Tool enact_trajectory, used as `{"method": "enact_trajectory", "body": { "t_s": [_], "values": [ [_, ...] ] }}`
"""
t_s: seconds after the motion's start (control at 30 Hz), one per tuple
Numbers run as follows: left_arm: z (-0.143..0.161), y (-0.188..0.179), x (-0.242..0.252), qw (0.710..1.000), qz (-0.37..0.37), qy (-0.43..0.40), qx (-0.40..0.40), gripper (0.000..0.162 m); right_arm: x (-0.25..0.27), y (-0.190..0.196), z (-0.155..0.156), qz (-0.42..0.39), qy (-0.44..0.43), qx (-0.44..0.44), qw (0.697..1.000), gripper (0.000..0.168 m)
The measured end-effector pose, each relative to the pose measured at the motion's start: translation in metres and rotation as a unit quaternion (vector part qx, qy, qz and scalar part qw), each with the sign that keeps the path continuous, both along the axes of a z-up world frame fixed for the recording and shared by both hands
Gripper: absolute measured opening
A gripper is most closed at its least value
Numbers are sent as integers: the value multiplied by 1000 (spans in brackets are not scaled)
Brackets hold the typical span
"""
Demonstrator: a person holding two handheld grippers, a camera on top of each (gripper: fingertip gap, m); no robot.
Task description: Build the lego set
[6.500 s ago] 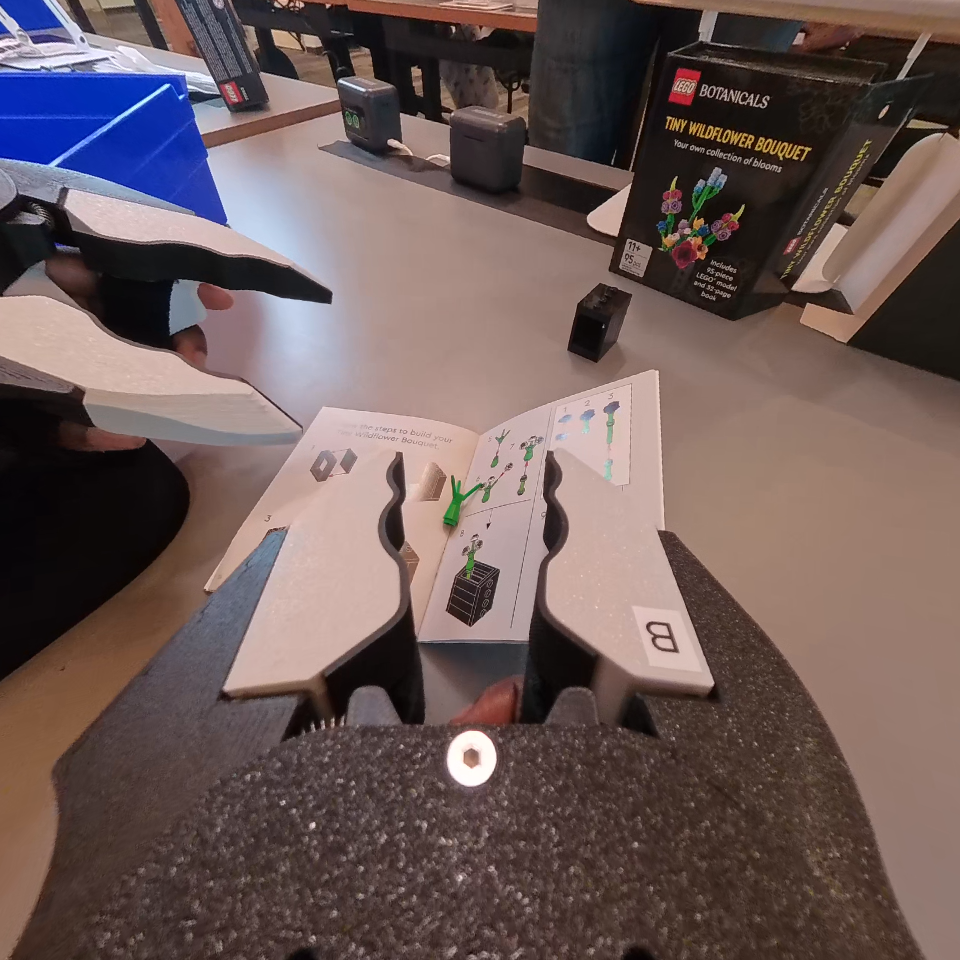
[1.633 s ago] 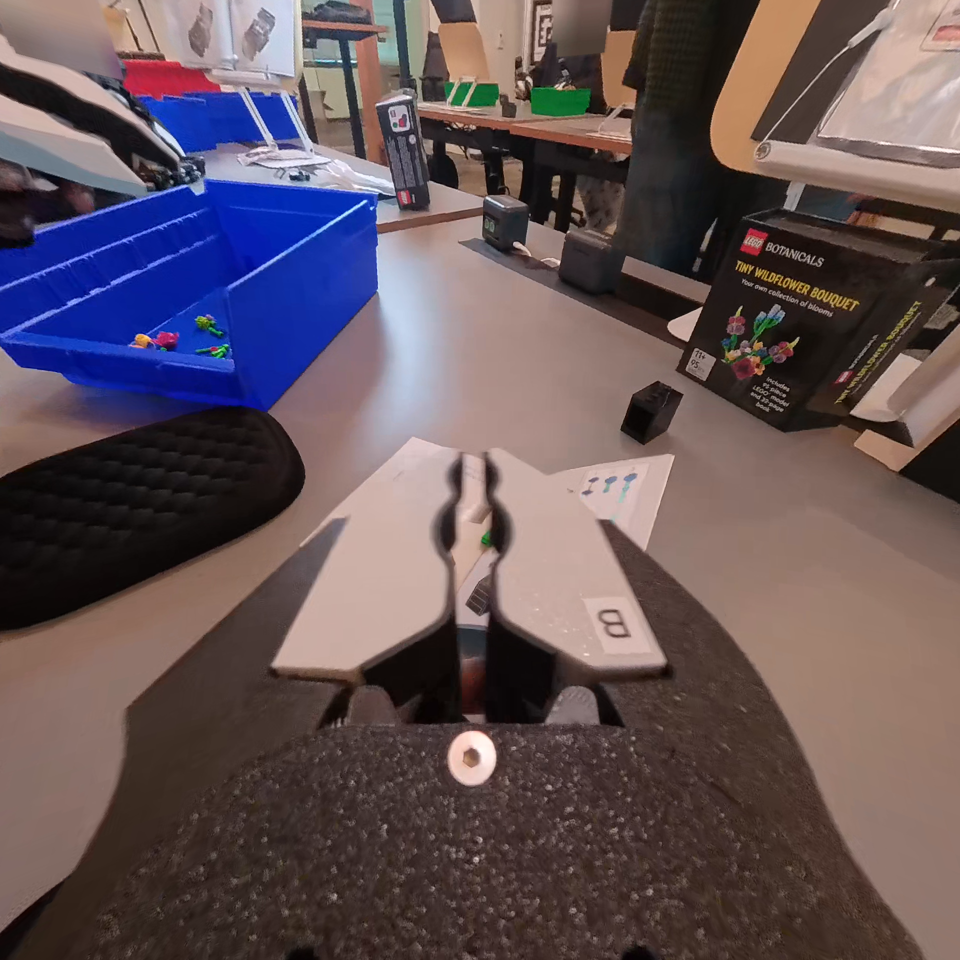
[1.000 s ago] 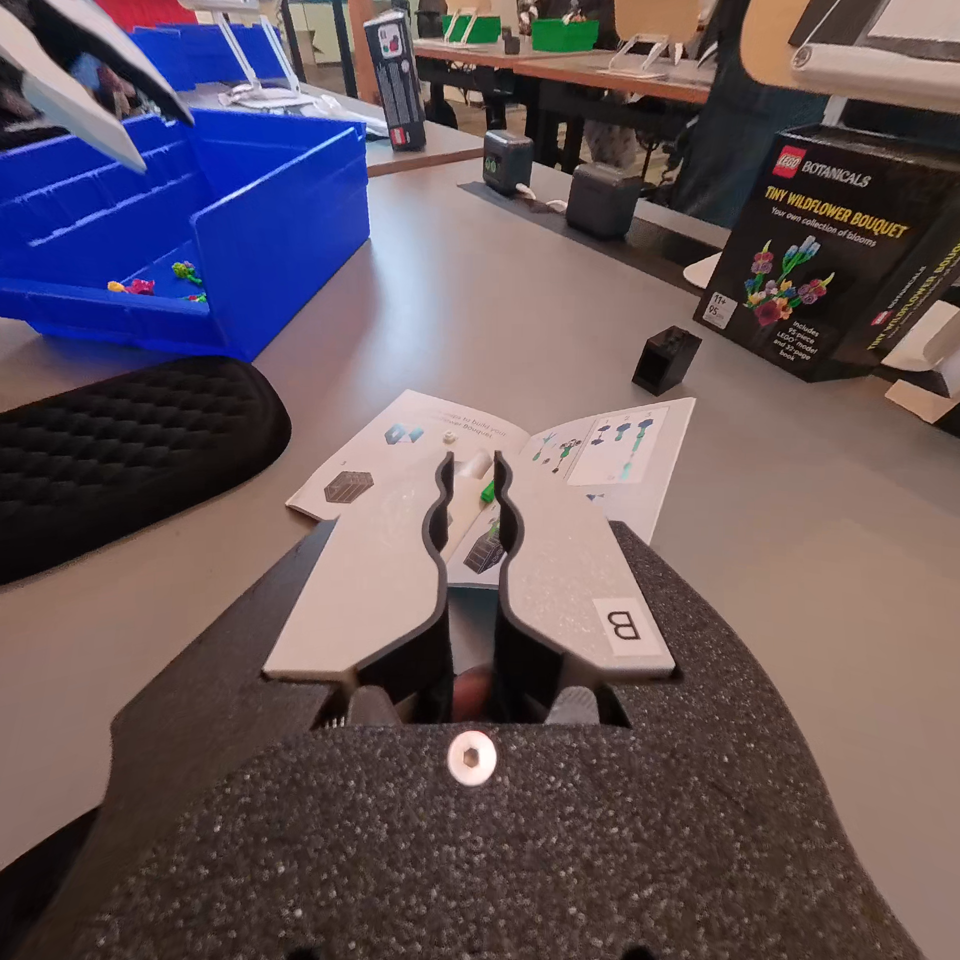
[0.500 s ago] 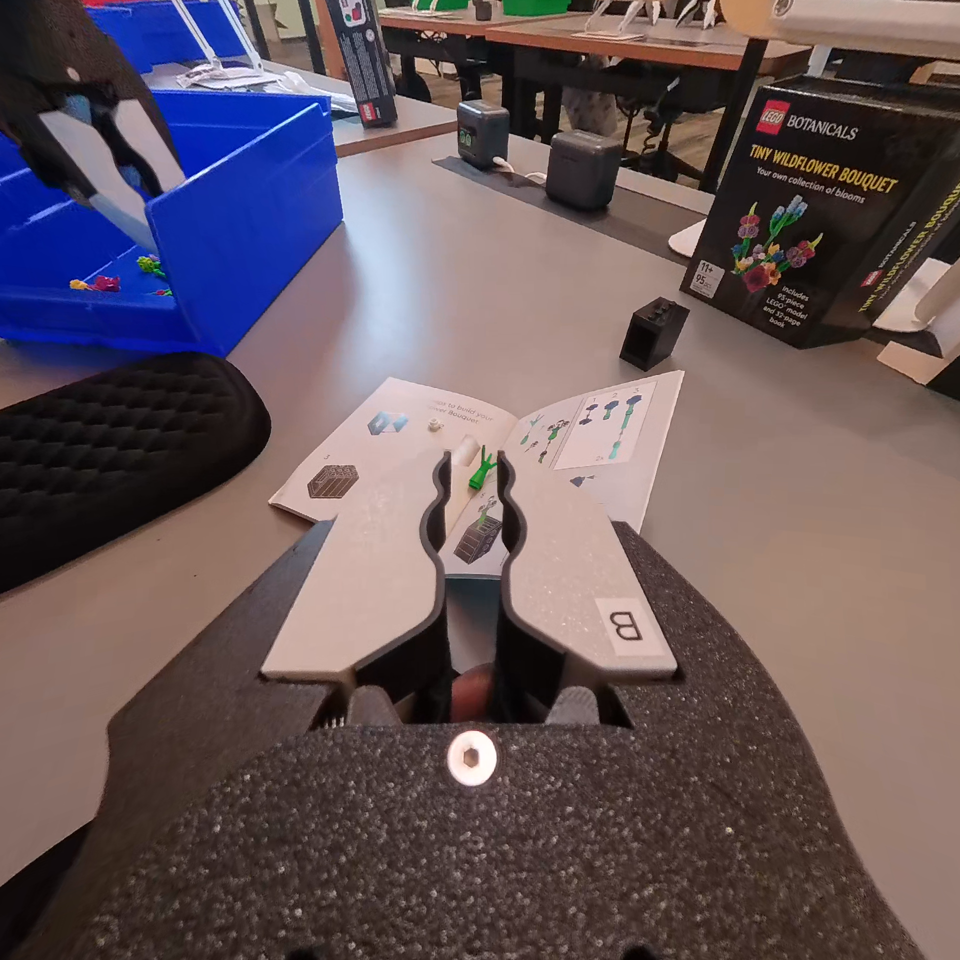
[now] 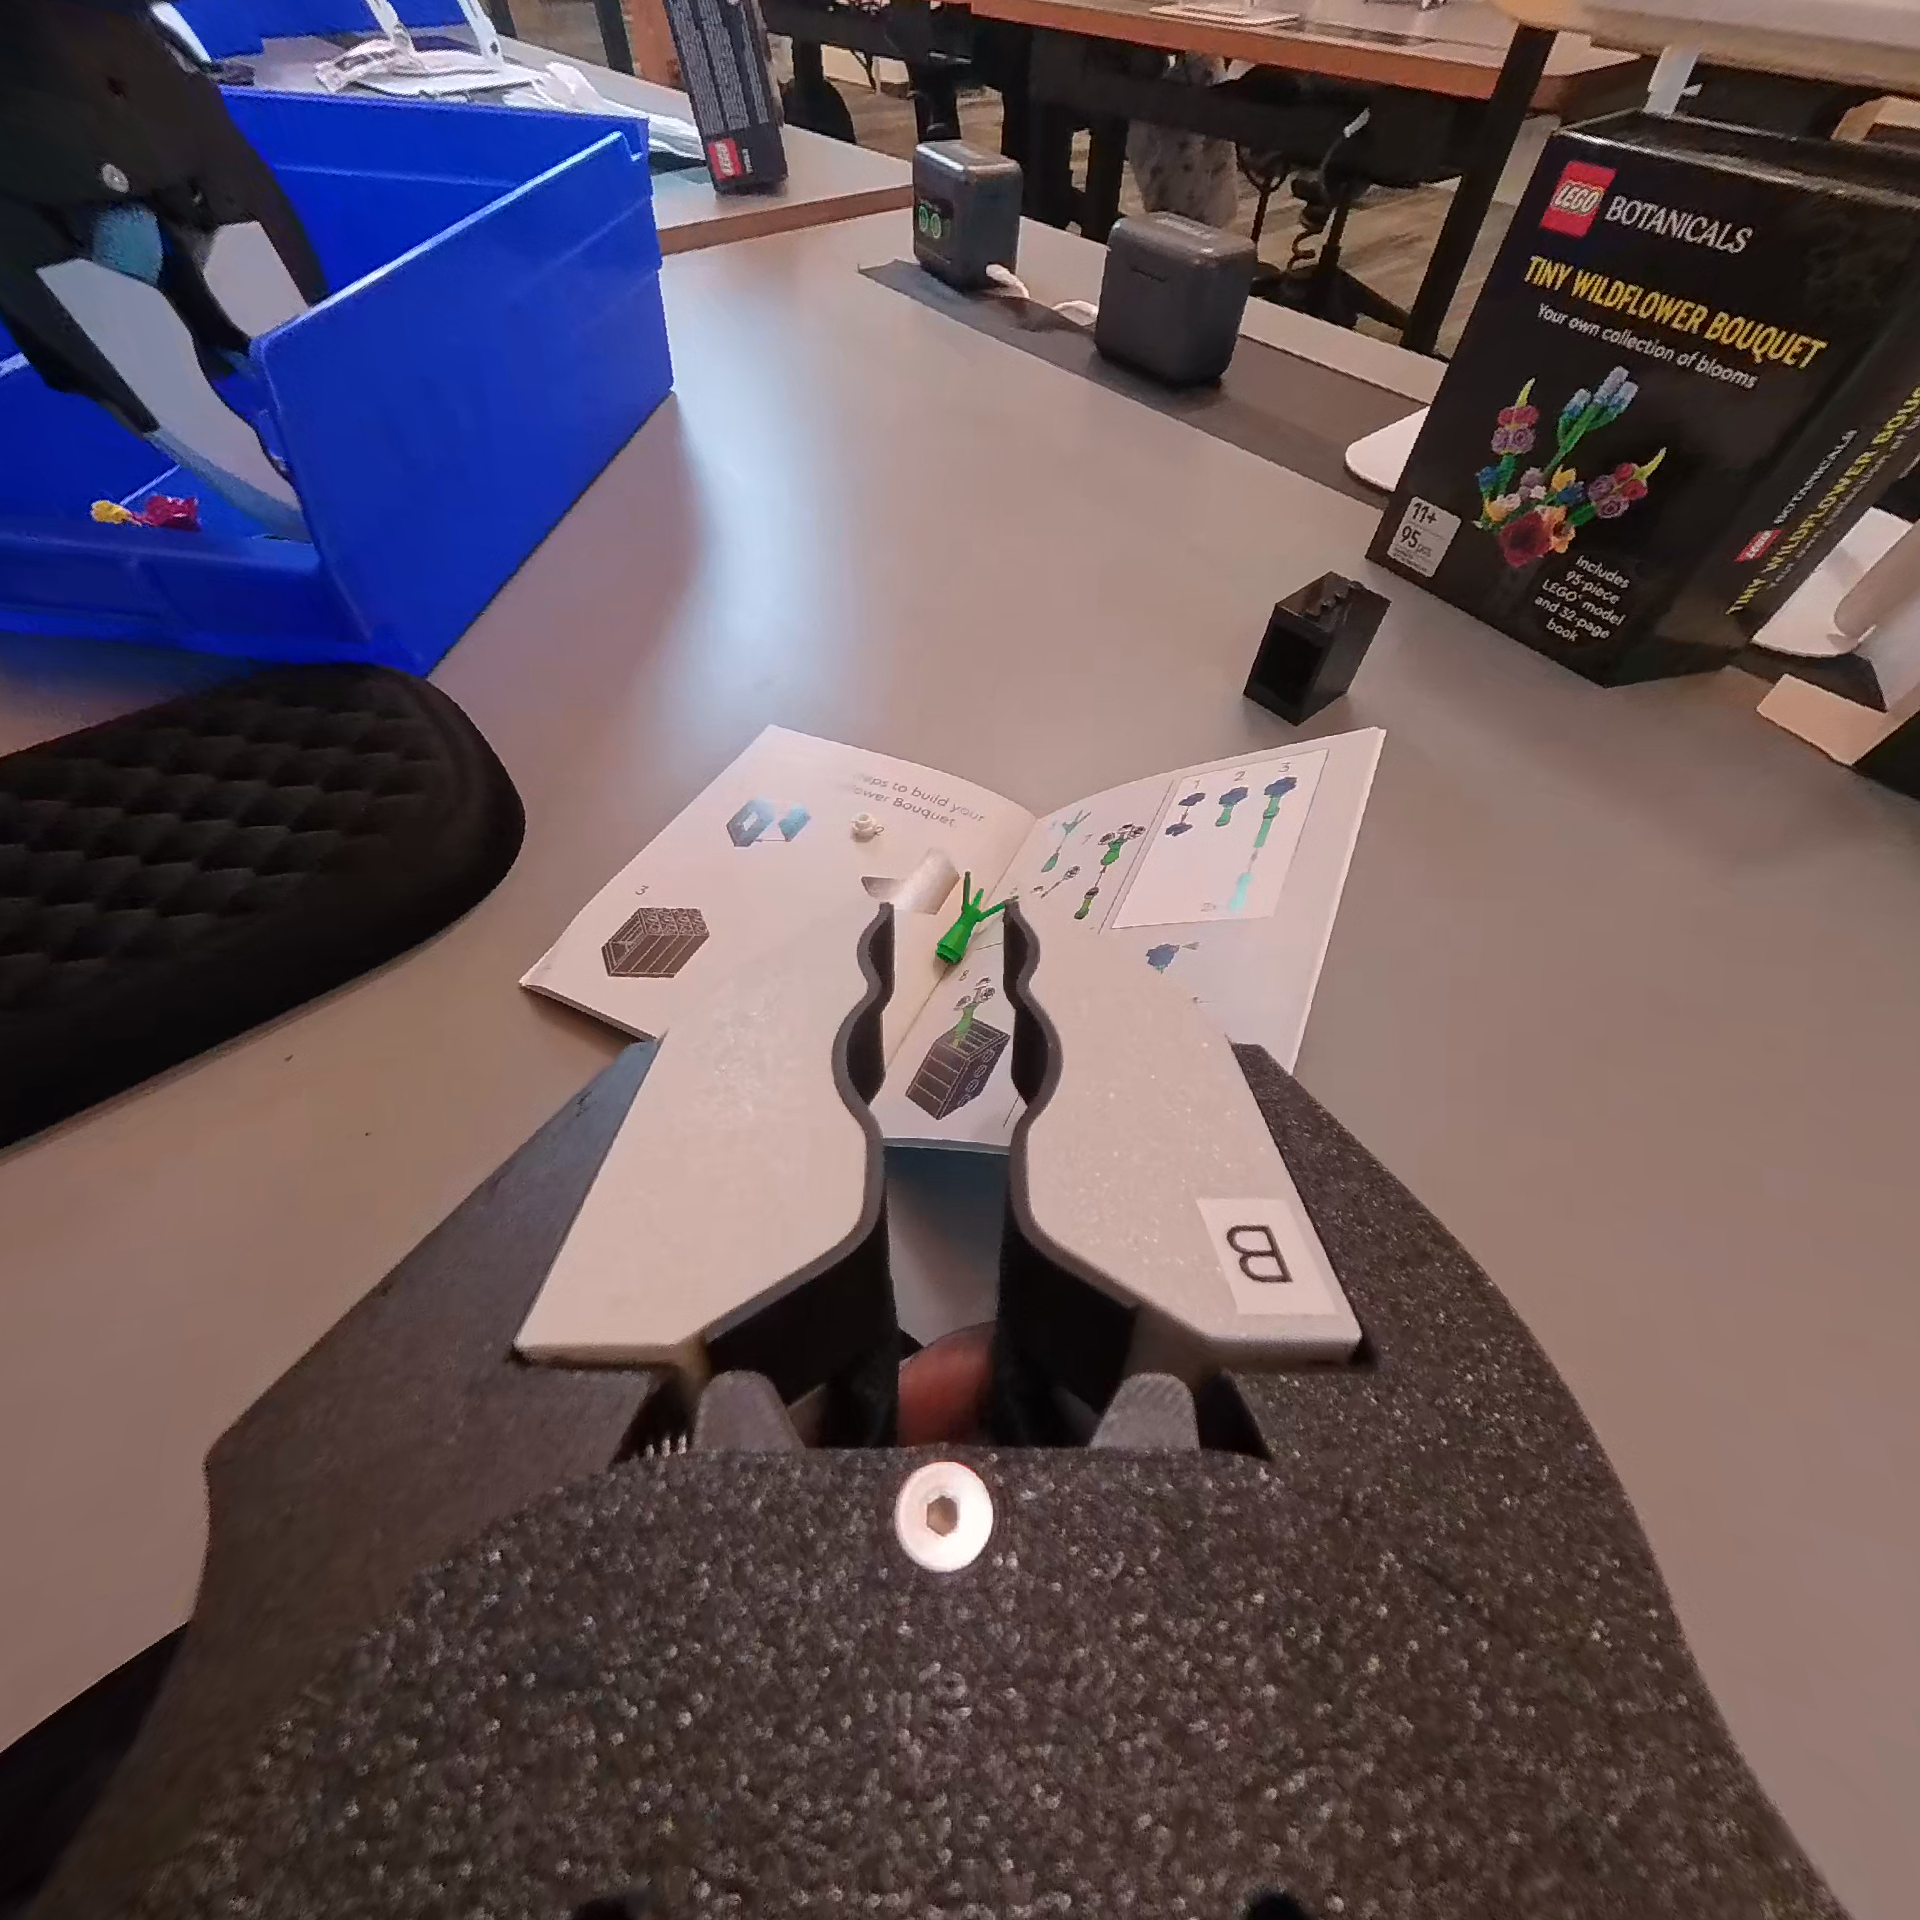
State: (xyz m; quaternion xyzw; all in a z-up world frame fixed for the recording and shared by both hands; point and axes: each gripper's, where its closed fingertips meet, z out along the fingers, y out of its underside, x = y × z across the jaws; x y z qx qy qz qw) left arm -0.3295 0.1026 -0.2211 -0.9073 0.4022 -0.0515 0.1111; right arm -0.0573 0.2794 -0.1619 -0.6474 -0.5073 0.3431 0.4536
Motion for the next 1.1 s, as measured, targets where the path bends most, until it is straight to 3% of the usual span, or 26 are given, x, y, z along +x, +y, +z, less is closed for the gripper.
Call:
{"method": "enact_trajectory", "body": {
  "t_s": [0.5,1.1],
  "values": [
    [1,-17,-3,1000,-10,16,-11,11,1,0,2,-1,5,3,1000,21],
    [-2,-10,-5,1000,17,4,-4,5,0,-1,1,-1,2,9,1000,21]
  ]
}}
